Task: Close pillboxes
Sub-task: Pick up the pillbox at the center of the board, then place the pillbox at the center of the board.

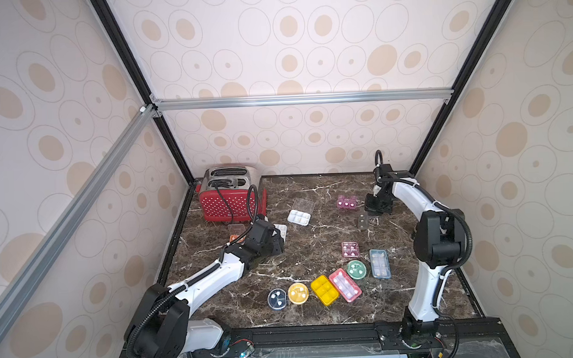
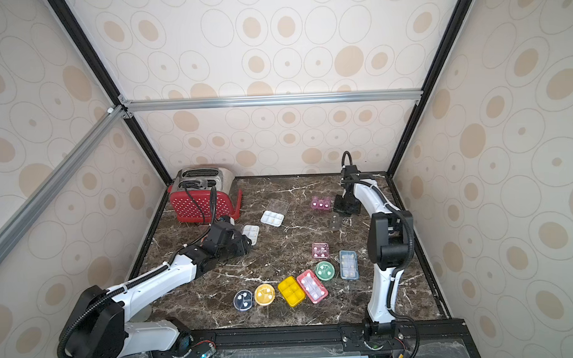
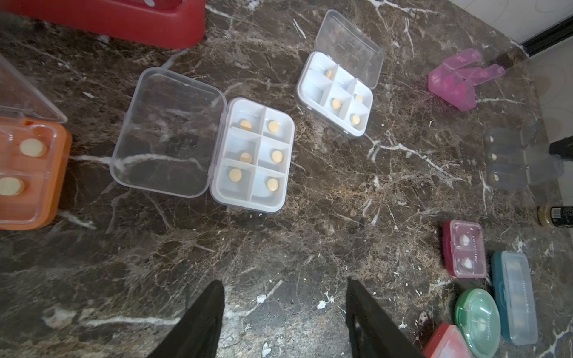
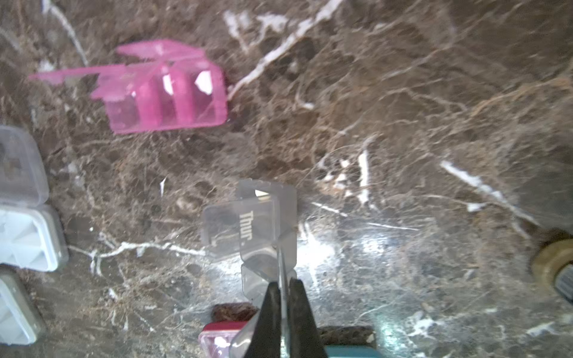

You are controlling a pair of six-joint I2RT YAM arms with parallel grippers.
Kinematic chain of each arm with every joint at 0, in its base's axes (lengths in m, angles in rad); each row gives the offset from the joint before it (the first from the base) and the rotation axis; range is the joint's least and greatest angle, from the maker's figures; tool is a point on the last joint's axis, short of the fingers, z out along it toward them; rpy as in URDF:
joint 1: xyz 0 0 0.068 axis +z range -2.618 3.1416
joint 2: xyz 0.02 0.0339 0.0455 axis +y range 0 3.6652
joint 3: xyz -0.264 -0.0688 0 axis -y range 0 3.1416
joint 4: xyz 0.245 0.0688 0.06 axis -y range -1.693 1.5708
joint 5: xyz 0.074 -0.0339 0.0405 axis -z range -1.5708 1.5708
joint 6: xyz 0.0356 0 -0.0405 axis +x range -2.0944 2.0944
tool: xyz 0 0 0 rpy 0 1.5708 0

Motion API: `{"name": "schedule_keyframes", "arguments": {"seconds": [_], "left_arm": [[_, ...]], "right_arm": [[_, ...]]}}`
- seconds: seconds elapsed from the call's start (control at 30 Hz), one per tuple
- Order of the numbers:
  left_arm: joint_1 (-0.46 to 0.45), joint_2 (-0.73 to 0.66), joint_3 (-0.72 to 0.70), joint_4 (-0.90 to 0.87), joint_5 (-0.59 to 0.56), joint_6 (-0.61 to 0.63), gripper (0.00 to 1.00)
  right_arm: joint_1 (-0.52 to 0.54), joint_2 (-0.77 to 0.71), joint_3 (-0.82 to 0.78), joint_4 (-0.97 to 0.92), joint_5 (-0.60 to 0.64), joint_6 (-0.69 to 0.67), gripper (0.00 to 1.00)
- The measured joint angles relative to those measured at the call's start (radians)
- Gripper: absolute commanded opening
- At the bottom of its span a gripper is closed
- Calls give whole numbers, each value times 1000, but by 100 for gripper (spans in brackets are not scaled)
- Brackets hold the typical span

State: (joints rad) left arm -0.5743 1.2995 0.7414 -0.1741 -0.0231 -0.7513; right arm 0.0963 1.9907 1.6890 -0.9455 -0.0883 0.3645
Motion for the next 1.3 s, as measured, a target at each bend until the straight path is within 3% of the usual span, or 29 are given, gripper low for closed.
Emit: {"name": "schedule_keyframes", "arguments": {"seconds": [0.3, 0.7, 1.07, 1.3], "left_arm": [[0, 0, 0, 0, 0, 0, 62], [0, 1, -30, 43, 31, -23, 62], [-14, 99, -47, 201, 131, -124, 62], [-23, 175, -56, 305, 184, -177, 65]], "right_arm": [[218, -39, -13, 45, -60, 10, 0], [442, 56, -5, 93, -120, 32, 0], [492, 56, -43, 144, -144, 67, 0], [493, 56, -65, 154, -147, 76, 11]]}}
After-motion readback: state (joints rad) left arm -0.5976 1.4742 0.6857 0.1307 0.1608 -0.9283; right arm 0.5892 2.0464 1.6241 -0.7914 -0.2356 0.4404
